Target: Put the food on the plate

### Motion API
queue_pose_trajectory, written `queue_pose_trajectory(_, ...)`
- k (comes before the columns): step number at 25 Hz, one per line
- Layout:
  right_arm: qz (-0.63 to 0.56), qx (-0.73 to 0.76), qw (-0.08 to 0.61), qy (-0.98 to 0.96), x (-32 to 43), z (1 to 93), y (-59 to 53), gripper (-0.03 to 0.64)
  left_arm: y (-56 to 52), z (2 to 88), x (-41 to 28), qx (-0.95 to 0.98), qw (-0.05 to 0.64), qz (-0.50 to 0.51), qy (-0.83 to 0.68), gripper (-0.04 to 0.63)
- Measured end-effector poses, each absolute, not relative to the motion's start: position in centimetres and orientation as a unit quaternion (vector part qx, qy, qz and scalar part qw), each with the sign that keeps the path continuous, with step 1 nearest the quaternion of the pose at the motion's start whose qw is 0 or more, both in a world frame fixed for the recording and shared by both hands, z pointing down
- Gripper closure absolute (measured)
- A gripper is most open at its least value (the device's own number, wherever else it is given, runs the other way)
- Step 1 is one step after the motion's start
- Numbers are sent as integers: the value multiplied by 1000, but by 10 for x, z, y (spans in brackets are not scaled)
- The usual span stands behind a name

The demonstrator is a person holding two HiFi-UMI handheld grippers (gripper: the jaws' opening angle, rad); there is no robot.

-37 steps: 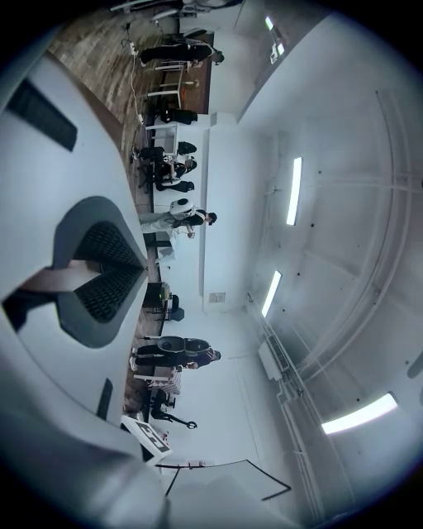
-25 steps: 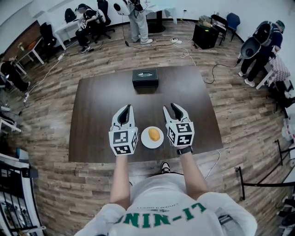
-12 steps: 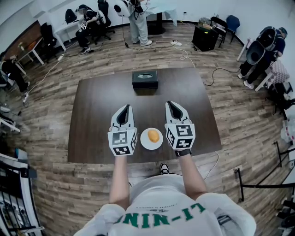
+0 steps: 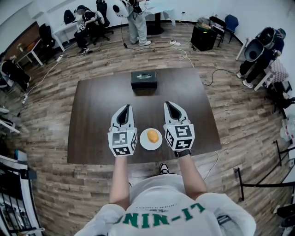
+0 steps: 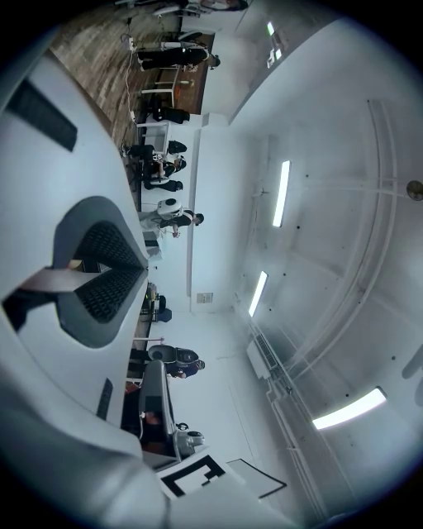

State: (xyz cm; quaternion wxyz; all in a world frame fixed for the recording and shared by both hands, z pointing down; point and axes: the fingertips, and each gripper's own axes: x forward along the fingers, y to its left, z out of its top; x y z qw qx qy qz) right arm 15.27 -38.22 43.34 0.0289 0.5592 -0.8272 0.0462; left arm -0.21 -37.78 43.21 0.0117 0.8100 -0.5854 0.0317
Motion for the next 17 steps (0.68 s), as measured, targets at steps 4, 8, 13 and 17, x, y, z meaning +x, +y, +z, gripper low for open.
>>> queue_pose_trajectory(4,46,561,33,-826,152,435,-384,600,-380,434,-2,810,13,34,-585,584)
queue_pose_trajectory(8,47,561,43,-825,151,441,-385,600,-382,438,-2,810,17,37,-585,584)
queue_pose_trajectory(13,52,555,49,-829,151,447,-389,600,-385,441,1,809,21,40,-587,584)
queue_pose_trajectory(17,56,553,51,-830,156,451,-396,600,-391,443,8,809,22,43,-585,584)
